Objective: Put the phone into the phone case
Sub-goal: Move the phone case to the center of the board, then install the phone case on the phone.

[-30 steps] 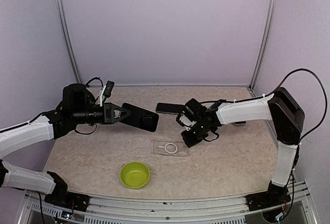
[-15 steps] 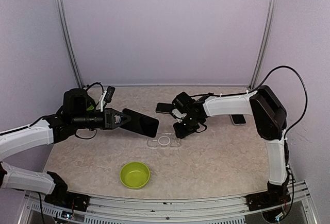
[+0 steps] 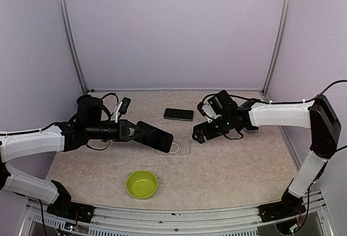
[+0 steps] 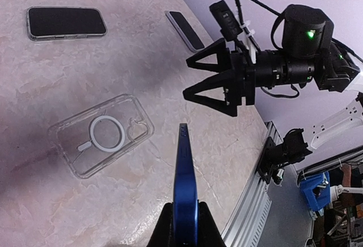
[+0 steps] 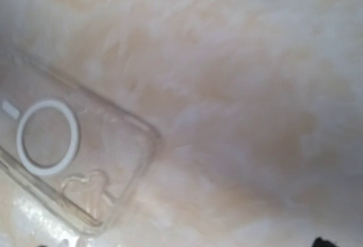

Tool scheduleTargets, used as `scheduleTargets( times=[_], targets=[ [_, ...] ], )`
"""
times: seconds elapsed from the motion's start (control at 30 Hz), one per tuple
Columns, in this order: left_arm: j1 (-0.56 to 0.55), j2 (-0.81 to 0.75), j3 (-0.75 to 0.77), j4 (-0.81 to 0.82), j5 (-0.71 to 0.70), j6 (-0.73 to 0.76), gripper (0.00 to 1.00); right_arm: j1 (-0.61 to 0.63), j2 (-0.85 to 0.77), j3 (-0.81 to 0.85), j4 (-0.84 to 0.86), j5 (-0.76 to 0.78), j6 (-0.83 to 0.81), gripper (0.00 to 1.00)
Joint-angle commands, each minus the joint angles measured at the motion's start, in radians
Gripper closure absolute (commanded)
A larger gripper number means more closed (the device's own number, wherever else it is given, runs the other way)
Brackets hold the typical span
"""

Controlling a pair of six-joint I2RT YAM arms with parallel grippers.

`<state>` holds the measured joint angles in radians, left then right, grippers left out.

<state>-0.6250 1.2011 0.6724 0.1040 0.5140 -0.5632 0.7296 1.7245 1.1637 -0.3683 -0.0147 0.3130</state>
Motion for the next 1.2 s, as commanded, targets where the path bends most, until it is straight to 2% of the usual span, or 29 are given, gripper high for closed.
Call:
scheduleTargets(
  times=[0.0,0.13,0.37,1.17],
  targets=[
    [-0.011,0.026,0.010,0.103,-0.006,-0.016,1.00,-0.050,-0.102,-0.141,0.186,0.024,0.085,0.00],
    [-0.020,0.053,0.015,0.124,-0.005,-0.026,1.00,-0.074,-0.131,-0.209,0.241,0.016,0.118,0.00],
    [-0.034,0.109,0.040,0.145,0.007,-0.032,1.00,-0.073,-0.106,-0.229,0.265,-0.035,0.136,0.00],
    [-0.041,0.184,0.076,0.135,-0.006,-0.068,1.00,-0.073,-0.027,-0.207,0.290,-0.117,0.117,0.00]
  ],
)
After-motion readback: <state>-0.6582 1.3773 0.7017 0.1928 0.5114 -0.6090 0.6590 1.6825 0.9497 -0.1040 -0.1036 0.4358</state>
